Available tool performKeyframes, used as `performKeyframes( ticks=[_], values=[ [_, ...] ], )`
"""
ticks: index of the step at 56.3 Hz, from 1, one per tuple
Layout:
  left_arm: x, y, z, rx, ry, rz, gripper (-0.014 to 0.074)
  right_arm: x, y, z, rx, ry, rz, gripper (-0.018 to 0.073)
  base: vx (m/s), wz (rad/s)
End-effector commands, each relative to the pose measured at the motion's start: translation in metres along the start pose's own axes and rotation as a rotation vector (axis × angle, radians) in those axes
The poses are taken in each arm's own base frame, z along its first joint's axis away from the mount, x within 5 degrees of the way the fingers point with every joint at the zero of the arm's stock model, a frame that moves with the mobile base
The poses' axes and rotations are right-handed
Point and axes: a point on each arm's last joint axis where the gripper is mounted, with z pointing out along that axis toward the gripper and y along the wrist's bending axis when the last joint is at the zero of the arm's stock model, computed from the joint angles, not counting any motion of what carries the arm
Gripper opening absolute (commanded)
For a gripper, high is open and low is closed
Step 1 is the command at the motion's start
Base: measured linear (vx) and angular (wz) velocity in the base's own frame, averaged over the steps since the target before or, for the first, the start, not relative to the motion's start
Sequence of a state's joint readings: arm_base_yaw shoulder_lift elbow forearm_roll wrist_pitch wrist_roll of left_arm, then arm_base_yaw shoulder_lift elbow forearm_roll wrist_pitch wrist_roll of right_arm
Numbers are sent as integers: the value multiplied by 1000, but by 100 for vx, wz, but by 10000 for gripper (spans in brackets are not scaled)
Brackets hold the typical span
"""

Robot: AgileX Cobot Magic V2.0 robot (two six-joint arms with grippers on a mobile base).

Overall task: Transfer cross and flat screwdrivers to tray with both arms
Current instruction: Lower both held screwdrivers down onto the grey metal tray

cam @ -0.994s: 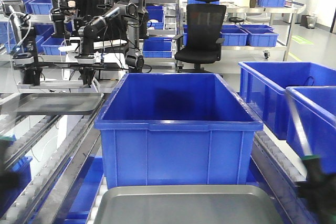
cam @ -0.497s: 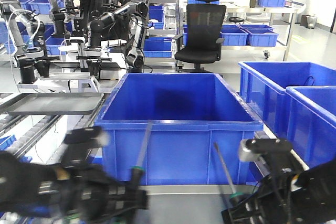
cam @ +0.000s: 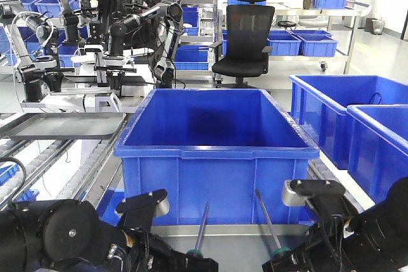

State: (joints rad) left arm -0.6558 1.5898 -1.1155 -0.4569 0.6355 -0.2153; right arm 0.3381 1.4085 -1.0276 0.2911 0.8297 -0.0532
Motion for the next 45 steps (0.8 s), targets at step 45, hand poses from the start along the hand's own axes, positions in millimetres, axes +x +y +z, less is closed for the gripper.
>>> performKeyframes(
  ticks=[45],
  values=[
    [-3,-14,-21,54,-12,-17,4,-5,8,-15,-59,-45,30,-1,0,0]
  ],
)
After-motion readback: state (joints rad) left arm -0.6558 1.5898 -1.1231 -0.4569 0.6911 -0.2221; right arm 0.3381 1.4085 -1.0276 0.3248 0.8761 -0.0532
